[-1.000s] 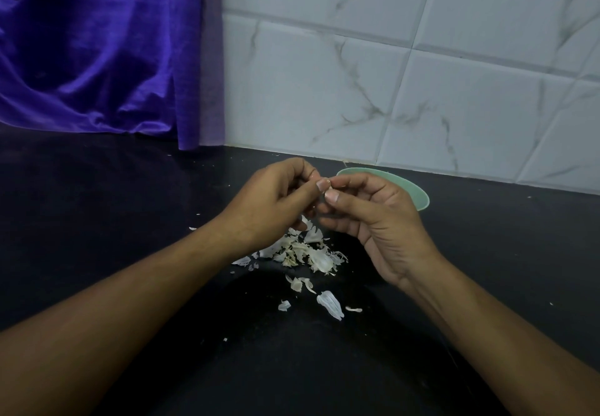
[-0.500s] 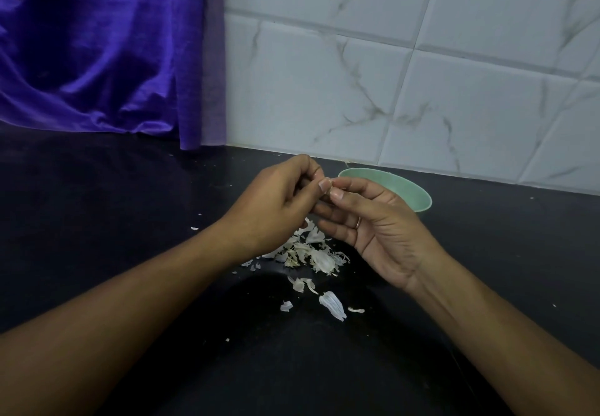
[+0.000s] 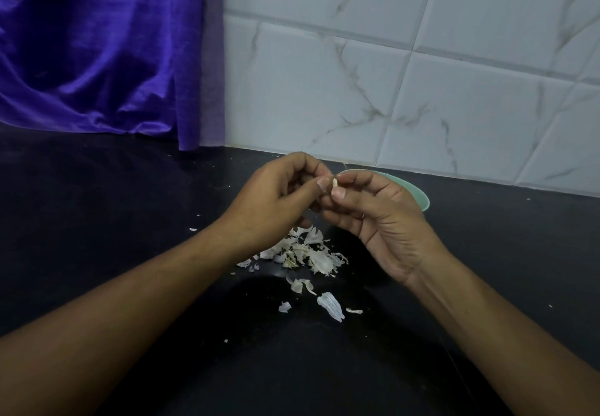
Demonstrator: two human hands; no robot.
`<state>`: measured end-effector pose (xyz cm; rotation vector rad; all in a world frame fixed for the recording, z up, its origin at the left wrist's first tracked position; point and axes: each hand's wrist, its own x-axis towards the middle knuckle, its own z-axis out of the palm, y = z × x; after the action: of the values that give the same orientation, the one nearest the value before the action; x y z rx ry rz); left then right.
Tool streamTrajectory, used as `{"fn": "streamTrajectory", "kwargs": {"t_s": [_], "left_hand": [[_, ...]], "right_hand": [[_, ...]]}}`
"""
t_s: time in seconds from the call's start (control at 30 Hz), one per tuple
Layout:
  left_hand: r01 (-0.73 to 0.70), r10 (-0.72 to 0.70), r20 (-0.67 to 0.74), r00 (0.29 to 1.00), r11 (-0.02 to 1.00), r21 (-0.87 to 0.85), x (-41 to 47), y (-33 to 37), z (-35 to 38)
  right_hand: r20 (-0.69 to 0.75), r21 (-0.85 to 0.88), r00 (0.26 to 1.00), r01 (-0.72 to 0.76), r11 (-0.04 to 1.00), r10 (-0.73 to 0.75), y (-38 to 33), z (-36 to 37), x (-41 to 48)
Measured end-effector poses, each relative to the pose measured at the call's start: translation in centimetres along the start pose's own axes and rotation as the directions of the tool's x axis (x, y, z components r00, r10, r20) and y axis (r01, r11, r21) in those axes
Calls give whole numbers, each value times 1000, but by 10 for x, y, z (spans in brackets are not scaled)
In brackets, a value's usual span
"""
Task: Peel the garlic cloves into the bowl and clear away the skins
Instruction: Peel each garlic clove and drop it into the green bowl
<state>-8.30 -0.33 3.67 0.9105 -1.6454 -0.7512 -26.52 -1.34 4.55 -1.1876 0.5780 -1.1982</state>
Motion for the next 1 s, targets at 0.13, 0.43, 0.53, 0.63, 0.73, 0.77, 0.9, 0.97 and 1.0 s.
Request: {"fn": "streamTrajectory", "kwargs": {"t_s": [0.13, 0.43, 0.53, 0.63, 0.73, 0.77, 0.9, 0.97, 1.0], "left_hand": [[42, -42, 1, 999, 999, -9, 0, 2, -2], [146, -149, -28, 988, 985, -89, 1, 4, -2], [186, -188, -2, 982, 974, -128, 2, 4, -2], [223, -223, 20, 975, 963, -151, 1, 4, -2], [261, -255, 52, 965, 949, -180, 2, 5, -3], [276, -268, 64, 961, 942, -189, 2, 5, -3], [337, -320, 109, 941, 916, -220, 3, 8, -3], [378, -354, 133, 926, 884, -276, 2, 9, -1], [398, -370, 146, 917, 863, -312, 2, 9, 0]], "right_hand": [[-15, -89, 997, 79, 993, -81, 2, -2, 0], [25, -372, 952, 293, 881, -306, 9, -4, 0], [41, -418, 943, 317, 851, -331, 9, -6, 1], [66, -466, 933, 342, 816, -353, 10, -8, 2], [87, -479, 930, 353, 804, -357, 11, -8, 2], [97, -476, 932, 353, 806, -351, 10, -8, 2], [104, -432, 945, 325, 841, -311, 10, -9, 2], [96, -400, 950, 309, 863, -296, 10, -8, 2], [91, -379, 953, 301, 875, -288, 10, -8, 1]]}}
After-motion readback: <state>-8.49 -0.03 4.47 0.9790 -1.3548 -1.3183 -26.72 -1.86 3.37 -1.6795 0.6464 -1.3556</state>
